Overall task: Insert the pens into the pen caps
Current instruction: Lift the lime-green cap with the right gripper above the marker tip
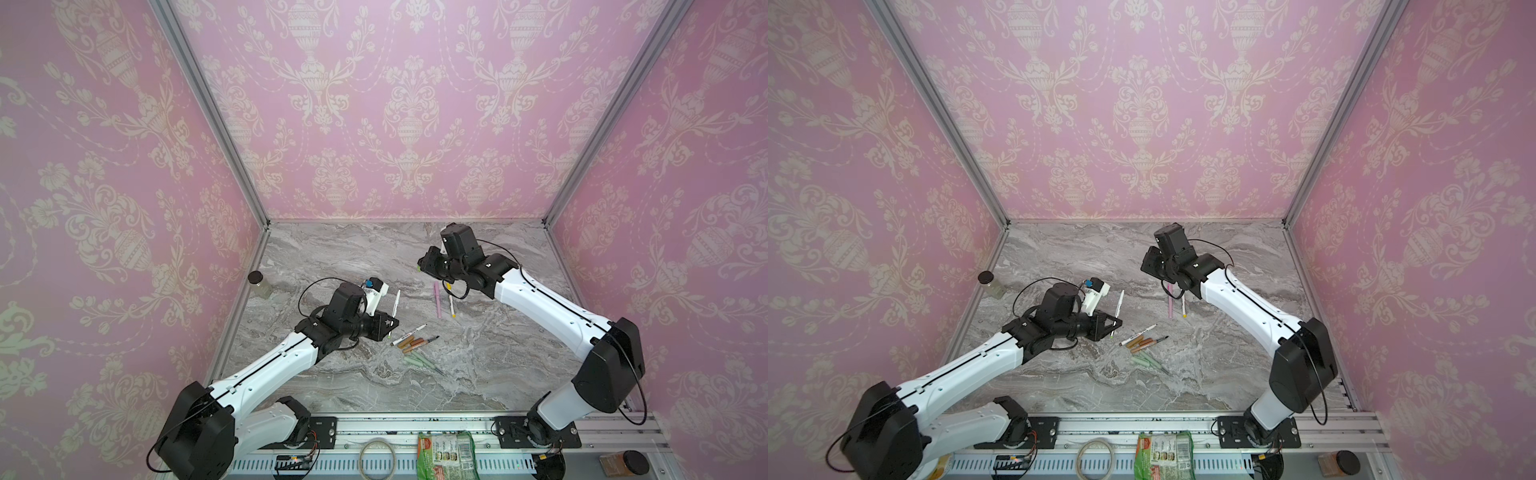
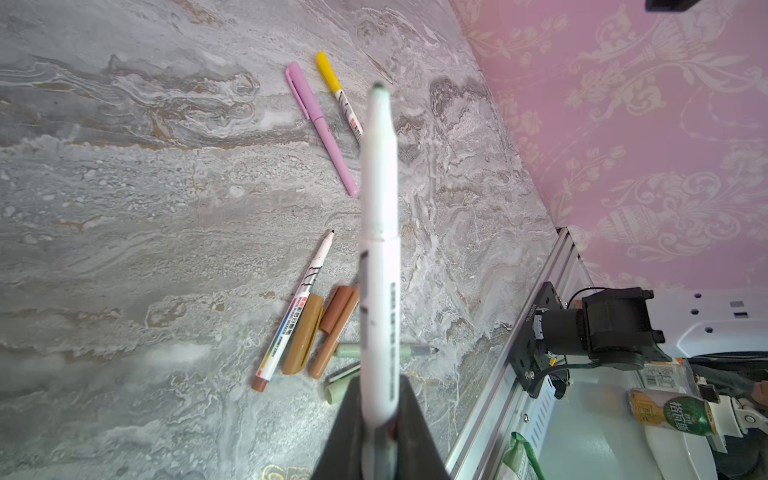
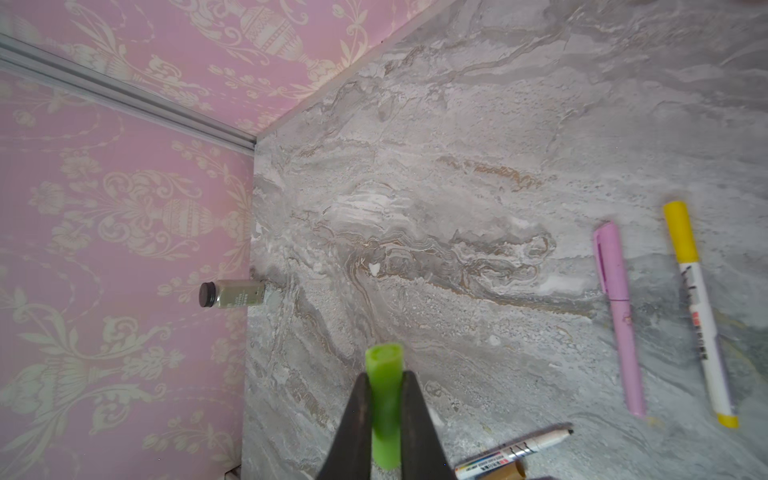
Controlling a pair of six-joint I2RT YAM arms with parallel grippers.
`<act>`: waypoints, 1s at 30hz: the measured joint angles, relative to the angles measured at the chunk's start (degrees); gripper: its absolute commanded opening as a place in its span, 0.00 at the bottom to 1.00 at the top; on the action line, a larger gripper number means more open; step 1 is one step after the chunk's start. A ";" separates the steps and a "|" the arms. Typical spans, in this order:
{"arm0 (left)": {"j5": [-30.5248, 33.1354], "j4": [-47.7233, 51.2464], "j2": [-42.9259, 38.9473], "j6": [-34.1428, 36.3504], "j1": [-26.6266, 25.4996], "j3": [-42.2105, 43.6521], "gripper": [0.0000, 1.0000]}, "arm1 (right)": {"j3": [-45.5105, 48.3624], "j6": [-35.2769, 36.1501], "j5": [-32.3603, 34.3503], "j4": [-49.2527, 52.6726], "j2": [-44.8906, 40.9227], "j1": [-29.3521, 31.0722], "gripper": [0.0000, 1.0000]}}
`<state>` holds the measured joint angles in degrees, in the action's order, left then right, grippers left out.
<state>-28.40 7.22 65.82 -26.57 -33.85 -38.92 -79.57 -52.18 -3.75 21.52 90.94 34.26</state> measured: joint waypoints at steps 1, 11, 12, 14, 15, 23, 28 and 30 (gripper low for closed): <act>-0.02 -0.31 0.31 0.00 -0.17 -0.07 0.00 | 0.09 -0.20 -1.09 -0.42 0.00 0.02 0.00; 0.20 -3.08 1.86 -1.03 -0.55 -0.39 0.00 | 1.07 -0.72 -7.28 -3.28 2.08 2.38 0.00; 0.20 -3.34 1.86 -1.20 -0.55 -0.39 0.00 | 1.33 -0.85 -7.48 -3.32 2.12 2.62 0.00; 0.20 -3.52 1.86 -1.40 -0.55 -0.42 0.00 | 1.84 -1.09 -7.93 -3.43 2.23 2.91 0.00; 0.22 -3.61 1.88 -1.40 -0.55 -0.44 0.00 | 1.99 -1.27 -8.09 -3.50 2.27 2.93 0.00; 0.31 -4.48 2.34 -1.62 -0.55 -0.48 0.00 | 2.62 -1.90 -8.55 -3.93 2.27 3.02 0.00; 0.61 -4.81 2.75 -1.81 -0.55 -0.48 0.00 | 2.62 -1.90 -8.59 -4.13 2.27 3.02 0.00; 0.66 -4.87 2.89 -1.81 -0.55 -0.48 0.00 | 2.62 -1.90 -8.74 -4.13 2.27 3.04 0.00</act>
<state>-27.75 2.35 68.71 -28.38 -34.39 -39.40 -76.95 -54.08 -12.49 17.39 93.21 37.30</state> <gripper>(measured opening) 0.132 0.125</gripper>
